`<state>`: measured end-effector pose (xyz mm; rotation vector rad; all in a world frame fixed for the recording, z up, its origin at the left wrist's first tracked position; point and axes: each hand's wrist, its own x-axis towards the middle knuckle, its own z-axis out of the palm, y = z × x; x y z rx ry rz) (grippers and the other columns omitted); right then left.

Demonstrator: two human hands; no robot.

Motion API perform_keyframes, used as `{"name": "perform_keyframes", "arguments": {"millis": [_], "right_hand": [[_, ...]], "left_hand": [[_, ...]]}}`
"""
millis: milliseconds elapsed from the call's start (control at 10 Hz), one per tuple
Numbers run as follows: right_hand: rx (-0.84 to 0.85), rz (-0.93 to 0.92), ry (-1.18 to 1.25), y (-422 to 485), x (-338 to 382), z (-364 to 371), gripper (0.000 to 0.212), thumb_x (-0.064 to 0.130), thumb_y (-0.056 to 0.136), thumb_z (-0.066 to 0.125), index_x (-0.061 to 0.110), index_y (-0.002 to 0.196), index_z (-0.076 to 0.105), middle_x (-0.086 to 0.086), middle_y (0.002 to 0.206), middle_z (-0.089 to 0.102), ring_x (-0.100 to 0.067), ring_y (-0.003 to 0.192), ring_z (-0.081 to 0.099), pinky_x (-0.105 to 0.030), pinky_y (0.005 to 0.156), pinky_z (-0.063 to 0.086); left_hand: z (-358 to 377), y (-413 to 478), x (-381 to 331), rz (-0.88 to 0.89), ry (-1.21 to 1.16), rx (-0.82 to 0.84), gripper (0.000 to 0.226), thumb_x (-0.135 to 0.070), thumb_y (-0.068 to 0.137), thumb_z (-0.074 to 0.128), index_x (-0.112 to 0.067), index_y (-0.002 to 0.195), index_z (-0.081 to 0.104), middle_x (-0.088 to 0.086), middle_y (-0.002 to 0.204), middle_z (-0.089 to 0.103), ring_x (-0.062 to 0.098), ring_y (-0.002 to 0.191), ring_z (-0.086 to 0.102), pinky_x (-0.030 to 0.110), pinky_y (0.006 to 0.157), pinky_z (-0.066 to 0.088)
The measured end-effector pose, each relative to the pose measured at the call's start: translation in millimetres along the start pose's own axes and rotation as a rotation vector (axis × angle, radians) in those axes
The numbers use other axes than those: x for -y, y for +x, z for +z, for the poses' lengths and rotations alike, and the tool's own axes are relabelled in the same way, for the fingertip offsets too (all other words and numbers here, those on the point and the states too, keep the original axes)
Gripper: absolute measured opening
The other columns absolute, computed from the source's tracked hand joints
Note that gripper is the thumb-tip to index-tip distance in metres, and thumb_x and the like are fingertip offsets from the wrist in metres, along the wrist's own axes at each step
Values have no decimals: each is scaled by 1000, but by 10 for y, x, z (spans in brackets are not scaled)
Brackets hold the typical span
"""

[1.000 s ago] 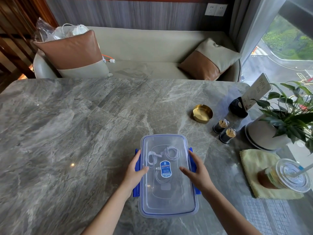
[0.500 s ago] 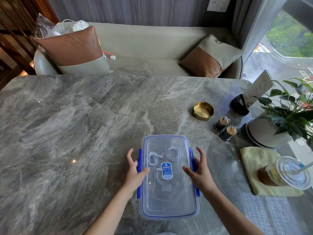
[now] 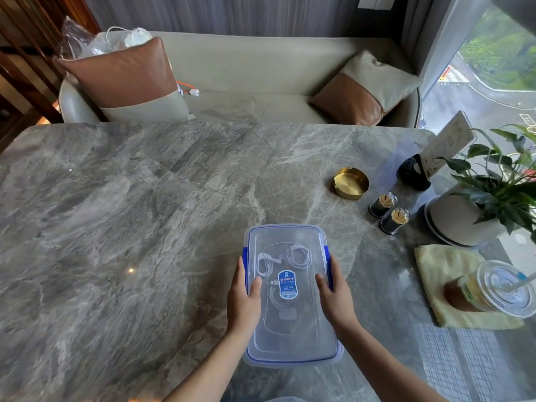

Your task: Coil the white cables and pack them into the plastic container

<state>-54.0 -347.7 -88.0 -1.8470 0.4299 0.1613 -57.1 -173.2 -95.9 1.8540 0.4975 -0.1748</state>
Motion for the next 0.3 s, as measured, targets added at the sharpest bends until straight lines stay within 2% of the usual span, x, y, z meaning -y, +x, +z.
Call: {"name": "perform_keyframes", "arguments": {"millis": [100, 200, 300], "right_hand": [[-6, 9, -10, 33, 3, -5, 53, 13, 95, 47, 22, 145, 30, 2, 146, 44, -17, 132, 43, -43, 110, 36], [22, 25, -43, 90, 48, -40, 53, 18, 96, 48, 23, 145, 30, 3, 150, 37, -11, 134, 39, -33, 111, 32], [46, -95, -151, 199, 188, -36, 55, 28, 95, 49, 24, 145, 25, 4, 154, 26, -1, 136, 26, -26, 113, 22]], "left_hand": [[4, 52, -7, 3, 42, 27, 60, -19, 96, 45, -21, 148, 15, -1, 156, 24, 13, 141, 26, 24, 111, 21], [-48, 121, -70, -9, 117, 136, 64, -24, 98, 42, -21, 149, 3, -1, 159, 10, 14, 145, 14, 24, 112, 14], [-150, 264, -258, 29, 230, 175, 69, -29, 98, 40, -20, 148, -6, 1, 160, -3, 15, 146, 1, 36, 120, 7]]}}
